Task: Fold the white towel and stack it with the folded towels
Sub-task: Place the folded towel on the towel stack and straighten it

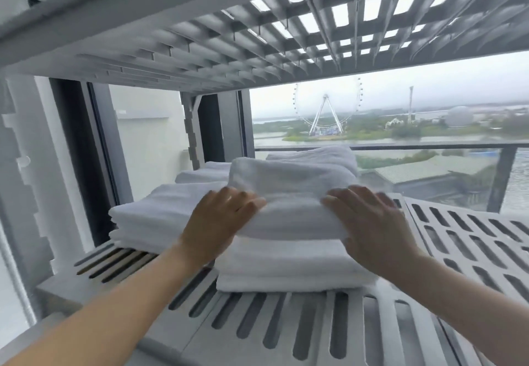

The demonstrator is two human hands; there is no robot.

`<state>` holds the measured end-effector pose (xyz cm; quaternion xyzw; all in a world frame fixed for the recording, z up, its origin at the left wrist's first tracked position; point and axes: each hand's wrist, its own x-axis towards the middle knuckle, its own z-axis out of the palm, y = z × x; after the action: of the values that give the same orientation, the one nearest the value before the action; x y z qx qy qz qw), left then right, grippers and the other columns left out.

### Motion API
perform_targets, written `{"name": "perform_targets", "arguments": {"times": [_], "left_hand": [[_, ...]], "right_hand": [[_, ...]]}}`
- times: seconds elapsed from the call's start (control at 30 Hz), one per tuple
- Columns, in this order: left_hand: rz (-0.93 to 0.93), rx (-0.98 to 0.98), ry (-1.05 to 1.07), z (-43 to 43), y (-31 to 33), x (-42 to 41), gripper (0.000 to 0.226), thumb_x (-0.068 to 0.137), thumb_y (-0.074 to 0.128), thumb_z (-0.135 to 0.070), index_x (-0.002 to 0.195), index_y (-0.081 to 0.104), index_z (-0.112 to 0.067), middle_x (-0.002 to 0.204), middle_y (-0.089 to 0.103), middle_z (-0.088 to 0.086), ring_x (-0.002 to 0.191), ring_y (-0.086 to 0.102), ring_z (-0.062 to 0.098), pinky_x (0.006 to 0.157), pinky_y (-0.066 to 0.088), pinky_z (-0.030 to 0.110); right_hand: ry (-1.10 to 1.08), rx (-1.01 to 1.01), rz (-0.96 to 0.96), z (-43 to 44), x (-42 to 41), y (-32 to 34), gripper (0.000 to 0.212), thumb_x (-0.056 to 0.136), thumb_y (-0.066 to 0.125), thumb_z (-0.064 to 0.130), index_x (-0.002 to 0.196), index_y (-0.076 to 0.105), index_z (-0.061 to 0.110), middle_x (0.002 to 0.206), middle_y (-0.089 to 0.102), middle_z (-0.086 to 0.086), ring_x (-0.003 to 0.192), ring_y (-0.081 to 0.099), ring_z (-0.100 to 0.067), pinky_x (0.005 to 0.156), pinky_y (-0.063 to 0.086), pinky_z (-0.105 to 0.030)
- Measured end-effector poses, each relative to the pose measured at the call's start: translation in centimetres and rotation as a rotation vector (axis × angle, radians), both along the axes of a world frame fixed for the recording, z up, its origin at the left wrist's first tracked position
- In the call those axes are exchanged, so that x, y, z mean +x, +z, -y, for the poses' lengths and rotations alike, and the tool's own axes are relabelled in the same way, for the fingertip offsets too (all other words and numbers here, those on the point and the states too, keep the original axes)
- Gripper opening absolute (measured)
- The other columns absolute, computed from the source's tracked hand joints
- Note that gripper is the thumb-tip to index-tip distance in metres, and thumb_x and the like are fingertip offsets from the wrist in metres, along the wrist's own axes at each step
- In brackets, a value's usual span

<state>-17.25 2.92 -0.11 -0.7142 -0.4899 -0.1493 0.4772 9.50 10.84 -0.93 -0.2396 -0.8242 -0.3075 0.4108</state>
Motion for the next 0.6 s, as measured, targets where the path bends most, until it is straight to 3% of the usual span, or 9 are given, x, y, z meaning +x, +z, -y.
{"name": "perform_targets", "arguments": {"times": [0.13, 0.23, 0.3, 0.37, 0.47, 0.53, 0.6], "left_hand": [[0.098, -0.276, -0.014, 0.8, -2.2, -1.0, 0.076, 0.049, 0.071, -0.002, 0.117, 0.048, -0.025, 0.105, 0.063, -0.001, 0.088, 0.061, 0.023, 0.064, 0.053, 0.036], [0.117, -0.334, 0.028, 1.0, -1.2, -1.1, 0.062, 0.058, 0.07, -0.028, 0.117, 0.055, -0.025, 0.112, 0.06, -0.003, 0.099, 0.058, 0.022, 0.078, 0.045, 0.036], [0.17, -0.399, 0.009, 1.0, -0.6, -0.6, 0.055, 0.063, 0.064, -0.042, 0.115, 0.053, -0.026, 0.12, 0.055, -0.006, 0.11, 0.052, 0.017, 0.087, 0.039, 0.033], [0.292, -0.491, -0.015, 0.9, 0.0, 0.2, 0.048, 0.068, 0.055, -0.053, 0.11, 0.048, -0.031, 0.125, 0.051, -0.01, 0.111, 0.048, 0.01, 0.088, 0.037, 0.027], [0.498, -0.641, 0.007, -0.4, 1.3, 1.6, 0.037, 0.081, 0.043, -0.052, 0.114, 0.043, -0.037, 0.13, 0.051, -0.013, 0.109, 0.049, 0.009, 0.083, 0.04, 0.029], [0.599, -0.739, 0.033, -1.9, 2.0, 2.5, 0.04, 0.088, 0.037, -0.048, 0.126, 0.041, -0.037, 0.138, 0.047, -0.01, 0.12, 0.045, 0.012, 0.095, 0.039, 0.036], [0.673, -0.801, 0.02, -3.5, 2.6, 3.6, 0.043, 0.093, 0.03, -0.045, 0.134, 0.039, -0.035, 0.144, 0.041, -0.006, 0.127, 0.04, 0.015, 0.101, 0.033, 0.035]], "right_hand": [[-0.032, -0.08, 0.158, 0.3, -0.5, -1.9, 0.065, 0.034, 0.076, 0.006, 0.098, 0.064, 0.014, 0.1, 0.066, -0.003, 0.087, 0.065, -0.028, 0.061, 0.053, -0.037], [-0.051, -0.137, 0.184, 0.5, -0.5, -1.1, 0.066, 0.035, 0.08, 0.013, 0.099, 0.064, 0.016, 0.1, 0.066, -0.002, 0.087, 0.064, -0.027, 0.06, 0.053, -0.037], [-0.039, -0.173, 0.226, 0.5, -0.1, -0.3, 0.064, 0.04, 0.082, 0.027, 0.101, 0.065, 0.019, 0.101, 0.065, 0.0, 0.089, 0.064, -0.025, 0.062, 0.053, -0.037], [0.005, -0.249, 0.278, 0.6, 0.2, 0.6, 0.062, 0.054, 0.073, 0.052, 0.108, 0.061, 0.026, 0.108, 0.062, 0.005, 0.098, 0.059, -0.02, 0.071, 0.052, -0.038], [0.041, -0.492, 0.341, 0.0, 0.1, 2.5, 0.073, 0.065, 0.038, 0.084, 0.121, 0.052, 0.038, 0.125, 0.051, 0.016, 0.116, 0.044, -0.008, 0.092, 0.044, -0.034], [0.117, -0.644, 0.279, -1.0, -0.6, 3.7, 0.069, 0.073, 0.031, 0.078, 0.122, 0.054, 0.035, 0.128, 0.052, 0.014, 0.116, 0.046, -0.007, 0.097, 0.041, -0.032], [0.155, -0.687, 0.222, -2.4, -1.6, 4.5, 0.047, 0.088, 0.038, 0.055, 0.118, 0.059, 0.026, 0.123, 0.059, 0.007, 0.105, 0.053, -0.008, 0.091, 0.041, -0.028]]}}
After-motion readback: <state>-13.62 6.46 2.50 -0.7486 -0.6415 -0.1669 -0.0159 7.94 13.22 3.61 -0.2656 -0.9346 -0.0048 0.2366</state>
